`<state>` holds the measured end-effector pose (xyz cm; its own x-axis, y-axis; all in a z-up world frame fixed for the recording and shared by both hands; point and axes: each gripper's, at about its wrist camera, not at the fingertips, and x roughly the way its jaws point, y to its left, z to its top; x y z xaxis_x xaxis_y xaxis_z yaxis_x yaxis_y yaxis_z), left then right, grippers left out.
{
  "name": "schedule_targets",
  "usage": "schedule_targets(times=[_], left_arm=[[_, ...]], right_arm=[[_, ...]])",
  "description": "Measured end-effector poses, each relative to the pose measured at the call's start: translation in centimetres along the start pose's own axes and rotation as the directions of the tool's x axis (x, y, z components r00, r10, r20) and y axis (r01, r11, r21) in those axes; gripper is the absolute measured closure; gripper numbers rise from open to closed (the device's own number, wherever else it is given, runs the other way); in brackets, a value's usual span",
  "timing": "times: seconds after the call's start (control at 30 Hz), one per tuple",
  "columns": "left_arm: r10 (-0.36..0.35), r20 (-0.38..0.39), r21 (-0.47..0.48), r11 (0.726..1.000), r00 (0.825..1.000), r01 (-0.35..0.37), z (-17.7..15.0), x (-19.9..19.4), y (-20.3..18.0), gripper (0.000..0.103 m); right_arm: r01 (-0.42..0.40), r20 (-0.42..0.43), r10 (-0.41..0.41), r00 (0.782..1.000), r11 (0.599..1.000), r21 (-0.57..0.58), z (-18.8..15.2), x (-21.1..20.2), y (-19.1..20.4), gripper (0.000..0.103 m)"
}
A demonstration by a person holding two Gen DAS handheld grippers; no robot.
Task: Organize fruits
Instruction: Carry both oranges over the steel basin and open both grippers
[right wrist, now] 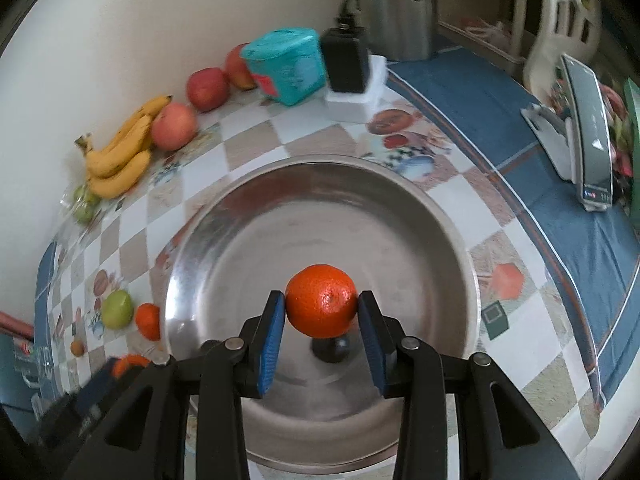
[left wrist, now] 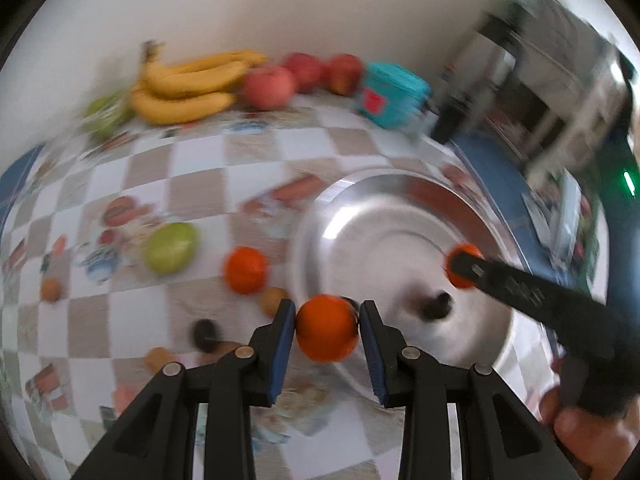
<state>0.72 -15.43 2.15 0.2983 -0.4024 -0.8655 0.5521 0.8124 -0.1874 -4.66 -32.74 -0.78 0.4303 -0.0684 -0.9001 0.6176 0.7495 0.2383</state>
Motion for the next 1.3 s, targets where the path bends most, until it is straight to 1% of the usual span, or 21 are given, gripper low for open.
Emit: schedule_targets(times=[0.1,0.2,0.3,0.4,0.6,0.73,0.93,1.17,1.3], left_arm=[[-0.011,-0.013,0.083,0.996,1.0,0.012,-0.8,0.9,-2.4,0.068],[-0.012,-0.029,0.136,0.991,1.0,0.015,-1.5,1.8,-3.8,0.068],[-0.035,-0.05,0.161,0.986,0.998,0.042,-2.0,2.5,-4.7,0.068],[-0.027,-0.055,0.175,0.984,0.998,0.036,-2.3,2.9,-5.0,0.068],[-0.032,-0.065,0.169,0.985,0.997,0.043,-2.4,3.2,-4.9,0.067],[-0.036,-0.056,0.172,0.984,0.998,0.045,-2.3,3.0,-5.0,0.066],[-0.04,-0.05,0.157,0.986,0.998,0.047,-2.1,2.7,-4.7,0.065],[-0.031,-0.029,0.097,0.995,0.999,0.033,-1.5,2.0,-3.2,0.065],[-0.002,-0.018,0.043,0.999,1.0,0.003,-1.1,1.8,-1.8,0.065]], right_arm=[[0.013,0.0,-0.013,1.0,0.999,0.029,0.1,0.1,-1.0,0.064],[0.029,0.0,-0.03,1.0,0.998,0.049,0.3,0.3,-1.6,0.064],[0.036,-0.015,-0.036,0.999,0.997,0.064,0.2,0.7,-2.0,0.064],[0.048,-0.033,-0.046,0.998,0.996,0.07,0.2,1.3,-2.2,0.064],[0.055,-0.046,-0.052,0.998,0.995,0.087,0.0,1.6,-2.7,0.063],[0.063,-0.048,-0.059,0.997,0.993,0.099,0.0,1.5,-2.9,0.063],[0.075,-0.029,-0.072,0.997,0.992,0.103,0.2,1.1,-2.9,0.062],[0.079,-0.001,-0.079,0.997,0.992,0.103,0.3,0.7,-2.9,0.062],[0.075,0.005,-0.076,0.997,0.992,0.098,0.3,0.7,-2.8,0.062]])
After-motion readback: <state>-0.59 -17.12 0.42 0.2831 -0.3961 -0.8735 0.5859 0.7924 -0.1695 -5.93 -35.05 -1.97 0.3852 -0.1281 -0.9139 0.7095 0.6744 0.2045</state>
